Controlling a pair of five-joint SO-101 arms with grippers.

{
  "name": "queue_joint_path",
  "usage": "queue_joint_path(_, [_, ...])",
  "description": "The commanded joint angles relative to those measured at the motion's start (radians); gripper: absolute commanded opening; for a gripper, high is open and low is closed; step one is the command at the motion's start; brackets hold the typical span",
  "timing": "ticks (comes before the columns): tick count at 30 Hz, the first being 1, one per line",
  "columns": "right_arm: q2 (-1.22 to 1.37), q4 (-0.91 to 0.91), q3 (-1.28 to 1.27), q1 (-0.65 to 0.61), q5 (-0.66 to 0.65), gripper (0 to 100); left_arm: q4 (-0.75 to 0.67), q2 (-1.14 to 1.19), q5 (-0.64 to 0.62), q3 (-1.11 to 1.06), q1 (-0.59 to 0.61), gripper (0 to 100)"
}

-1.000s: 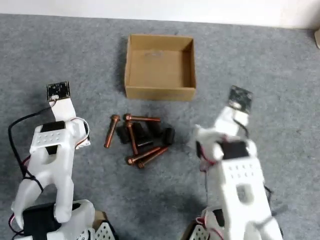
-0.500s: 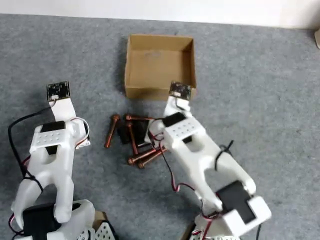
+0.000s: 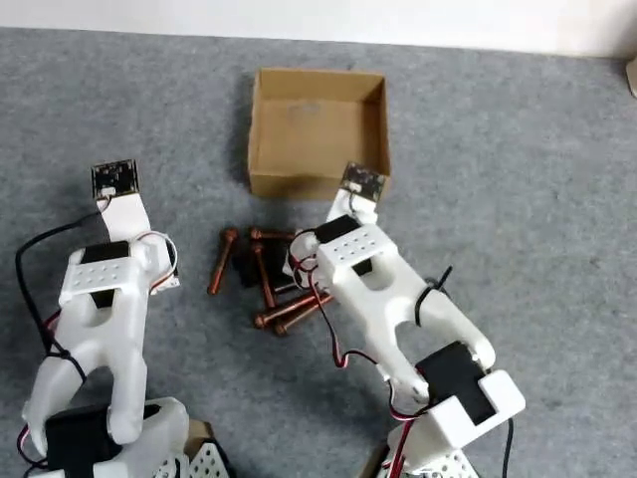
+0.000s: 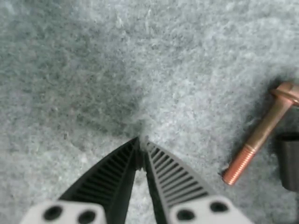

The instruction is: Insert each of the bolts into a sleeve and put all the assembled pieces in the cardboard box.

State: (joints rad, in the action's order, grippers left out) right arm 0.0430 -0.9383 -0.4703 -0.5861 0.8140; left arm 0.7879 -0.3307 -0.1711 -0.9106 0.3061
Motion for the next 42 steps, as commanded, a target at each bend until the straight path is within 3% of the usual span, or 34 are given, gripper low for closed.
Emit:
queue_joint_path(1, [-0.004, 0.004, 0.039, -0.008, 0.008, 32.8, -0.017, -0.005, -0.006, 0.007, 0.002, 1])
queue_joint_path(9, [-0.002, 0.085, 0.03, -0.002, 0.008, 32.8, -0.017, -0.004, -0.006, 0.007, 0.001, 1])
queue_joint_path(17, [-0.004, 0.084, -0.013, 0.101, 0.008, 32.8, -0.017, -0.004, -0.006, 0.007, 0.001, 1])
queue_joint_path(28, [0.085, 0.087, -0.062, 0.097, 0.009, 32.8, -0.017, -0.004, -0.006, 0.005, -0.001, 1])
queue_joint_path(42, [0.245, 0.008, 0.058, 0.061, 0.009, 32.8, -0.014, -0.004, -0.006, 0.005, -0.001, 1])
